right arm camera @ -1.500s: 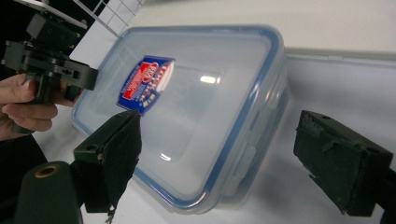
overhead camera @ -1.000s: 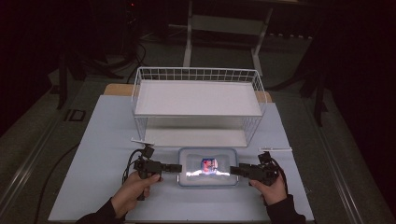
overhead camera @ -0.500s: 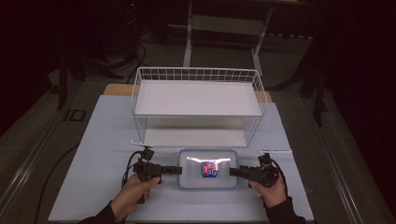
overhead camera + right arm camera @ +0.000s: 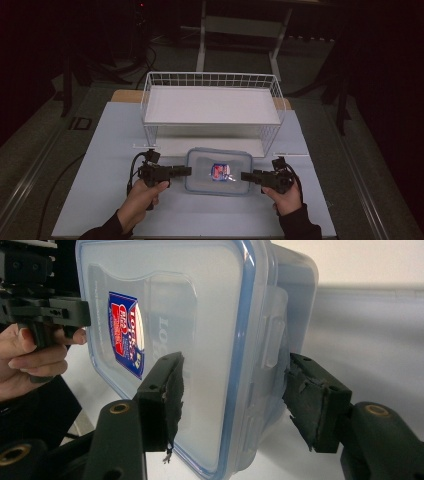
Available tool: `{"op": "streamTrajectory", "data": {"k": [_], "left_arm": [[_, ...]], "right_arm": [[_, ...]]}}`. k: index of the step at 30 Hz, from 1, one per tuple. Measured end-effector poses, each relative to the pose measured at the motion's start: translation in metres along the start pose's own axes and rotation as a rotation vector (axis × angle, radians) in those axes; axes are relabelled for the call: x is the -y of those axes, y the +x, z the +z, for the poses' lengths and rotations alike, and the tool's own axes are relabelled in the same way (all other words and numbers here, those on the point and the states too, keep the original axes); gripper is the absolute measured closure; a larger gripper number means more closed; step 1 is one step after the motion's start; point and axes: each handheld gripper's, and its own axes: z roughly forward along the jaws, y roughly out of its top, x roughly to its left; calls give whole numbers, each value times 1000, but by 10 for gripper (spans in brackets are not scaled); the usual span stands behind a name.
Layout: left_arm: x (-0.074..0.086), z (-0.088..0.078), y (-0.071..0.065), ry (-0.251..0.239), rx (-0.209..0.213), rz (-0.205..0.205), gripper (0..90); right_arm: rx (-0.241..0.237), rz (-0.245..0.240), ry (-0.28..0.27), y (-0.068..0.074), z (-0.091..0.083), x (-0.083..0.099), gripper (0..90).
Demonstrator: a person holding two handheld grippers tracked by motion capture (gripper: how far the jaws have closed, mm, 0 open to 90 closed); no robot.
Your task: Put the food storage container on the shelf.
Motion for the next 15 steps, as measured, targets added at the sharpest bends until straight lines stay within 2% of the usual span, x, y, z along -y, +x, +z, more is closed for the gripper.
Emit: {"op": "streamTrajectory", "data": {"k": [1, 4, 7, 9, 13, 15], "left_arm": [[-2, 0, 2, -8, -12, 7, 568], [-5, 2, 8, -29, -24, 6, 563], [-10, 4, 13, -65, -21, 5, 561], [-12, 6, 16, -83, -31, 17, 555], [-15, 10, 23, -124, -46, 7, 551], [-17, 11, 24, -145, -54, 15, 547]], "right_arm": [[12, -14, -10, 1, 6, -14, 423], [20, -22, -13, 1, 9, -21, 423], [32, -27, -36, 0, 15, -37, 423], [33, -28, -41, -1, 16, -40, 423], [52, -34, -56, -4, 23, -50, 422], [55, -40, -65, -5, 26, -52, 422]]}}
